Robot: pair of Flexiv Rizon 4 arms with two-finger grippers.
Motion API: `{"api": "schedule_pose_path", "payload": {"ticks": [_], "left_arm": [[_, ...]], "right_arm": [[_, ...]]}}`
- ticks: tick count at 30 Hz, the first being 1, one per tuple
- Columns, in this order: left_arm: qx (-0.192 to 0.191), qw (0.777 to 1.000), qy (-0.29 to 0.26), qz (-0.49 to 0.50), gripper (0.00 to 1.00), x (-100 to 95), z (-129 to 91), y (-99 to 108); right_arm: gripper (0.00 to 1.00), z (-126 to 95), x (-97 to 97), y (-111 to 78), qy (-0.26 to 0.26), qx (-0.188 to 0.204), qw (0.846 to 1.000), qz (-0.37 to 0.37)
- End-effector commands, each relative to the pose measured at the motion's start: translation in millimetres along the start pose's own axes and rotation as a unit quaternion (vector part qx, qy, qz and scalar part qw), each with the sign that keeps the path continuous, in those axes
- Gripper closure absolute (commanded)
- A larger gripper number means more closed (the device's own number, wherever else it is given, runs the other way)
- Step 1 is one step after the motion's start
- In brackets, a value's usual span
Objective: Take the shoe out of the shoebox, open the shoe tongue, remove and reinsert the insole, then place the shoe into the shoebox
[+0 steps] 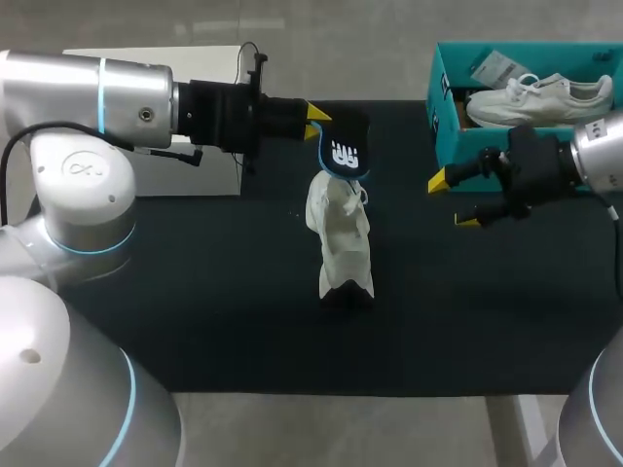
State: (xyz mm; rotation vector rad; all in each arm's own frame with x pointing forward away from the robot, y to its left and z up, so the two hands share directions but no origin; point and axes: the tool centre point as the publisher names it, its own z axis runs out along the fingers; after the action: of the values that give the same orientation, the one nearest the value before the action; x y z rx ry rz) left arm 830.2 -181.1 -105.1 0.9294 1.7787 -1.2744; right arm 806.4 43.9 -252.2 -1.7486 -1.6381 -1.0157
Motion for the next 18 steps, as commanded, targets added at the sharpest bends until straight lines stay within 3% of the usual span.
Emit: {"api": "schedule_pose_path", "payload": {"ticks": [1, 10, 13, 18], "left_arm": [[0.007, 1.0, 0.002, -0.01, 1.0, 2.5, -3, -2], [0.057, 0.995, 0.069, -0.047, 1.0, 35.8, -37, -16], [0.034, 0.993, 0.1, -0.052, 1.0, 44.2, -46, -14], [0.034, 0.993, 0.1, -0.052, 1.0, 44.2, -46, -14]], "right_arm": [[0.0, 1, 0.9, -0.7, -0.002, -0.001, 1.0, 0.001], [0.0, 1, 0.9, -0.7, -0.002, -0.001, 1.0, 0.001], [0.0, 1, 0.9, -0.7, -0.002, -0.001, 1.0, 0.001], [0.0, 1, 0.9, -0.7, -0.002, -0.001, 1.0, 0.001]]}}
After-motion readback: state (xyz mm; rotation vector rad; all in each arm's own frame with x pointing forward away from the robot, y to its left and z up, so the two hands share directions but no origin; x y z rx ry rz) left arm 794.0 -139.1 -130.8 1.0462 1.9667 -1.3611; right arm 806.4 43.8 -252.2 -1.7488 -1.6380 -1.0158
